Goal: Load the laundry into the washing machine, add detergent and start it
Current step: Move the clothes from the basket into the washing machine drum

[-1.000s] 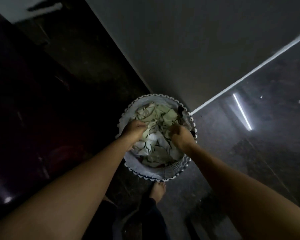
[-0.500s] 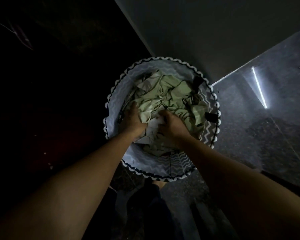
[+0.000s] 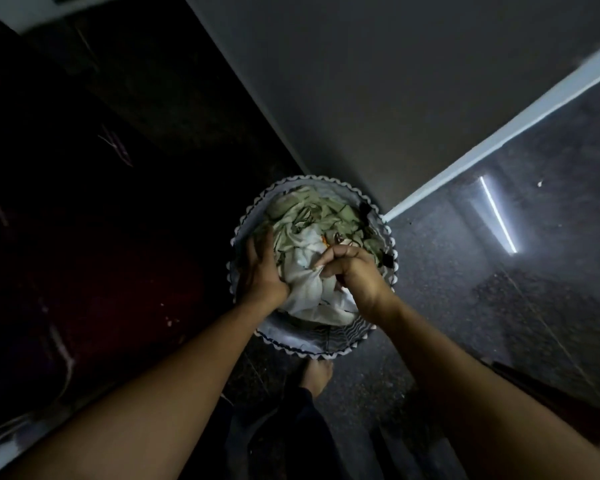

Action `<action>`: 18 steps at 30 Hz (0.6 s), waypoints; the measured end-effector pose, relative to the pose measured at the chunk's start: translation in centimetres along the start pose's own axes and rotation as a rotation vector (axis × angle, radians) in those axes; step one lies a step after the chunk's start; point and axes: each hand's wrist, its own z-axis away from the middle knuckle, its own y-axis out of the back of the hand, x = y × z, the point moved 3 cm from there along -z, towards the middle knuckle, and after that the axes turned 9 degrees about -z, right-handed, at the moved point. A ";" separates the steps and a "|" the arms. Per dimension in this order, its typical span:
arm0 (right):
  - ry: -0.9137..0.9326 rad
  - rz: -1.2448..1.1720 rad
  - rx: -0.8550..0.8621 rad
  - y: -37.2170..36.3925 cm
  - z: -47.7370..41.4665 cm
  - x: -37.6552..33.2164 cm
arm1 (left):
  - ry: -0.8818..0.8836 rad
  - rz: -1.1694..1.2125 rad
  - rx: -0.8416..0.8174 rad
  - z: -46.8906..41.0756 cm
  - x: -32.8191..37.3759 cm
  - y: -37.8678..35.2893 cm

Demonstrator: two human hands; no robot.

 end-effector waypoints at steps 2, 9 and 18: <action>0.025 0.019 -0.001 -0.5 1.7 -2.1 | -0.061 0.010 0.019 1.1 1.6 2.4; 0.129 0.075 0.028 -1.0 8.7 -9.6 | -0.096 0.110 -0.215 5.4 4.4 11.2; 0.305 0.150 0.091 -5.3 17.3 -17.0 | -0.227 0.107 -0.208 13.3 7.4 19.8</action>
